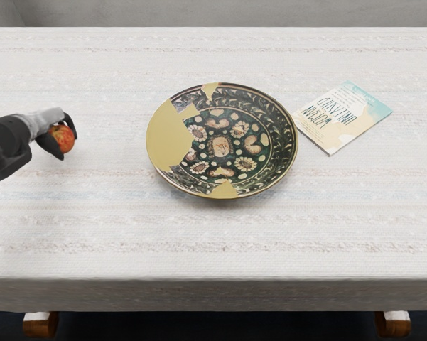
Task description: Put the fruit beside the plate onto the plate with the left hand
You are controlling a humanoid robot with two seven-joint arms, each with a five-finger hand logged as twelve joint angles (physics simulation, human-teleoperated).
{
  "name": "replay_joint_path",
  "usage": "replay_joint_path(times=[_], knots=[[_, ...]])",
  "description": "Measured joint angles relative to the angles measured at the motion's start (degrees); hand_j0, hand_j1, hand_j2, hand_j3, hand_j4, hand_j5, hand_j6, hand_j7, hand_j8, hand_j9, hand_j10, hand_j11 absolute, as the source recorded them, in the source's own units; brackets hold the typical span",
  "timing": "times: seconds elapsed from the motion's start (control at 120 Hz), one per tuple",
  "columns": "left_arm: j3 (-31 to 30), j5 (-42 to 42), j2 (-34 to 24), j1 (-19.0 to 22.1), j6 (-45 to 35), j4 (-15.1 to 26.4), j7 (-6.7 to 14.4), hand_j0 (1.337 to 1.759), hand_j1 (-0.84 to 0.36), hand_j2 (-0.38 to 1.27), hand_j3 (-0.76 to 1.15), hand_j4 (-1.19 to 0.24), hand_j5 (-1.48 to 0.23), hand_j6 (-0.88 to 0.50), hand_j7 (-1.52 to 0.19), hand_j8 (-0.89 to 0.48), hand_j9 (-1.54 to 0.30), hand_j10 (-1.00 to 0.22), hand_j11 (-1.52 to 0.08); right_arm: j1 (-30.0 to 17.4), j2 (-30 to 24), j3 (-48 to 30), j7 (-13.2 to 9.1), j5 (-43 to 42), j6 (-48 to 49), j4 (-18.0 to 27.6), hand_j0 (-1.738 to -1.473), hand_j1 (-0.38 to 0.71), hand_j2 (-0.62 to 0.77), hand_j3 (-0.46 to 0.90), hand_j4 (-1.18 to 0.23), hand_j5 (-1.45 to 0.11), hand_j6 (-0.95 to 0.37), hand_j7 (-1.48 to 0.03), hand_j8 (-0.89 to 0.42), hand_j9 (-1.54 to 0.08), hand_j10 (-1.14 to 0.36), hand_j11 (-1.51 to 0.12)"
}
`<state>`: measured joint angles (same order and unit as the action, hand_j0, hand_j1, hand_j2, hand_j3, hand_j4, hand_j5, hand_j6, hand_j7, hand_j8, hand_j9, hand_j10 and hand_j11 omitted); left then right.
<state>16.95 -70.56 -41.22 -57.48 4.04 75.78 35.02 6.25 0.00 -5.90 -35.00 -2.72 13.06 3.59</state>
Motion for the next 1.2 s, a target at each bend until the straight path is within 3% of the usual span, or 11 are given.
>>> replay_joint_path(times=[0.258, 0.408, 0.758, 1.058, 1.2], knots=[[0.13, 4.51, -4.29, -5.32, 1.55, 7.83, 0.01, 1.64, -0.41, 0.29, 0.0, -0.46, -1.01, -0.27, -1.03, -0.32, -1.04, -0.72, -1.05, 0.13, 0.0, 0.01, 0.0, 0.0, 0.1, 0.02, -1.658, -0.35, 0.0, 0.0, 0.0, 0.0, 0.0, 0.0, 0.0, 0.0, 0.0, 0.0], [0.08, 7.41, -5.46, -9.16, 3.8, 11.16, -0.01, 1.641, -0.37, 0.24, 0.0, -0.49, -1.03, -0.27, -1.03, -0.33, -1.04, -0.72, -1.05, 0.21, 0.0, 0.0, 0.0, 0.0, 0.15, 0.08, -1.658, -0.35, 0.0, 0.0, 0.0, 0.0, 0.0, 0.0, 0.0, 0.0, 0.0, 0.0], [0.1, 9.69, 4.13, -13.52, 7.87, 12.58, 0.0, 1.643, -0.32, 0.18, 0.0, -0.52, -1.02, -0.33, -1.04, -0.38, -1.04, -0.73, -1.05, 0.36, 0.0, 0.03, 0.0, 0.0, 0.13, 0.31, -1.658, -0.35, 0.0, 0.0, 0.0, 0.0, 0.0, 0.0, 0.0, 0.0, 0.0, 0.0], [0.15, 9.74, 18.13, -16.32, 8.16, 5.33, 0.0, 1.644, -0.32, 0.18, 0.0, -0.55, -1.02, -0.34, -1.04, -0.38, -1.04, -0.73, -1.05, 0.73, 0.0, 0.05, 0.0, -0.06, 0.12, 0.3, -1.658, -0.35, 0.0, 0.0, 0.0, 0.0, 0.0, 0.0, 0.0, 0.0, 0.0, 0.0], [-0.05, 9.59, 25.46, -17.29, 8.25, -2.55, 0.02, 1.644, -0.36, 0.26, 0.0, -0.52, -1.04, -0.3, -1.05, -0.36, -1.04, -0.73, -1.04, 1.01, 0.0, 0.08, 0.0, -0.13, 0.06, 0.29, -1.658, -0.35, 0.0, 0.0, 0.0, 0.0, 0.0, 0.0, 0.0, 0.0, 0.0, 0.0]])
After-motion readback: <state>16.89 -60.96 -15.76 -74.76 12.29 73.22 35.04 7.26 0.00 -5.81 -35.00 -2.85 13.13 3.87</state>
